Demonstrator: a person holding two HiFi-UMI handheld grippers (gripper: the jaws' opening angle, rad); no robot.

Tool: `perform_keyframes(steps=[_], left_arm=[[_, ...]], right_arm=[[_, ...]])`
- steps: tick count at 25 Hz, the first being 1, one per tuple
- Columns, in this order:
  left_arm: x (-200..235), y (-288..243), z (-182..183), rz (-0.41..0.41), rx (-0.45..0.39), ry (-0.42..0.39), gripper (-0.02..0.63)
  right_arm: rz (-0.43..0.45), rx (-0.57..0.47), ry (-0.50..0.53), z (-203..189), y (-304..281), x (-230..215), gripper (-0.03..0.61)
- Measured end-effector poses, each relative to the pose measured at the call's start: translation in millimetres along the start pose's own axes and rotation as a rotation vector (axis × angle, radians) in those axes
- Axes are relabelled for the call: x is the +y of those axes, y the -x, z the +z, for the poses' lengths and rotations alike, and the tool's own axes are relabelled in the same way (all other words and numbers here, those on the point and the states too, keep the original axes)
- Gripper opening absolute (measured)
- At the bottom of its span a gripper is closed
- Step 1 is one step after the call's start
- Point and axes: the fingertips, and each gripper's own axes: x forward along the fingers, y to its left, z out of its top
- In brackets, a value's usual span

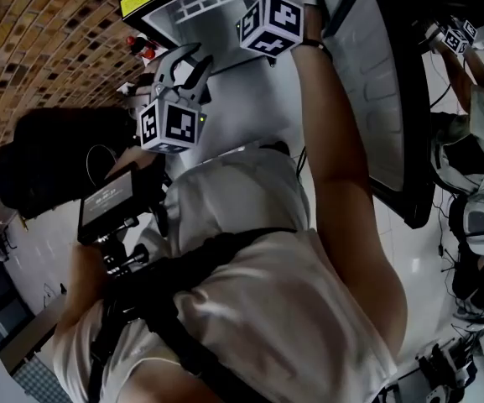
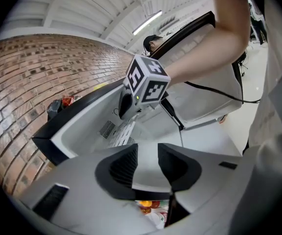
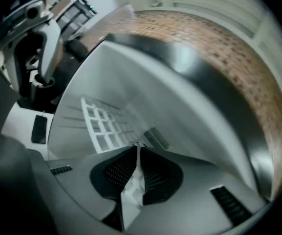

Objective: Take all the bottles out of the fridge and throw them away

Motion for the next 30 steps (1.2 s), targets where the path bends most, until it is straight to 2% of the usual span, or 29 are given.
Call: perform_keyframes(steps=[1, 2, 5, 8, 11, 13, 15, 16, 18, 19, 23, 27, 30], left_arm=[[-4.4, -1.8, 2.8, -0.008, -0.005, -0.004, 0.14], [-8.4, -3.8, 5.2, -0.015, -0.009, -0.01, 0.14], [-14.4, -6.3, 9.7, -0.025, -0.021, -0.023, 0.14], [-16.4, -6.2, 15.9, -0.028, -0.035, -0.022, 0.141], [-16.5, -6.5, 15.1, -0.032, -0.034, -0.019, 0.14], [-15.1, -7.4, 11.8, -0.032, -0.031, -0.016, 0.14], [-14.4, -7.0, 10.9, -0.03, -0.031, -0.014, 0.14], [-15.1, -6.1, 11.7, -0.029, -0.033, -0.013, 0.14], [-16.6, -4.6, 13.6, -0.03, -0.036, -0.01, 0.14], [-15.9, -4.3, 13.3, -0.028, -0.034, -0.009, 0.14], [-6.4, -0.8, 8.3, -0.005, -0.025, 0.004, 0.14], [-7.1, 6.9, 4.0, 0.004, -0.022, 0.009, 0.14], [-12.6, 3.5, 0.3, -0.012, -0.019, 0.011, 0.14]], right_arm=[[-0.05, 0.003, -0.08, -6.5, 9.5, -9.4, 0.064], [-0.069, 0.012, -0.149, -13.6, 13.9, -17.0, 0.136], [-0.003, 0.036, -0.299, -21.2, 2.7, -26.3, 0.195], [0.074, 0.095, -0.294, -20.1, -13.6, -18.6, 0.195], [0.075, 0.092, -0.32, -17.8, -18.3, -15.3, 0.196], [0.05, 0.089, -0.378, -21.0, -22.0, -17.2, 0.196], [0.029, 0.09, -0.477, -25.5, -30.5, -17.6, 0.154], [0.024, 0.1, -0.502, -27.8, -34.1, -15.9, 0.153], [0.022, 0.127, -0.466, -29.2, -39.2, -12.2, 0.123], [0.023, 0.141, -0.434, -28.6, -41.7, -10.6, 0.086], [0.018, 0.178, -0.353, -25.3, -48.8, -8.5, 0.002], [-0.001, 0.13, -0.351, -24.5, -29.8, -10.9, 0.002], [-0.054, 0.077, -0.317, -20.9, -2.5, -8.8, 0.001]])
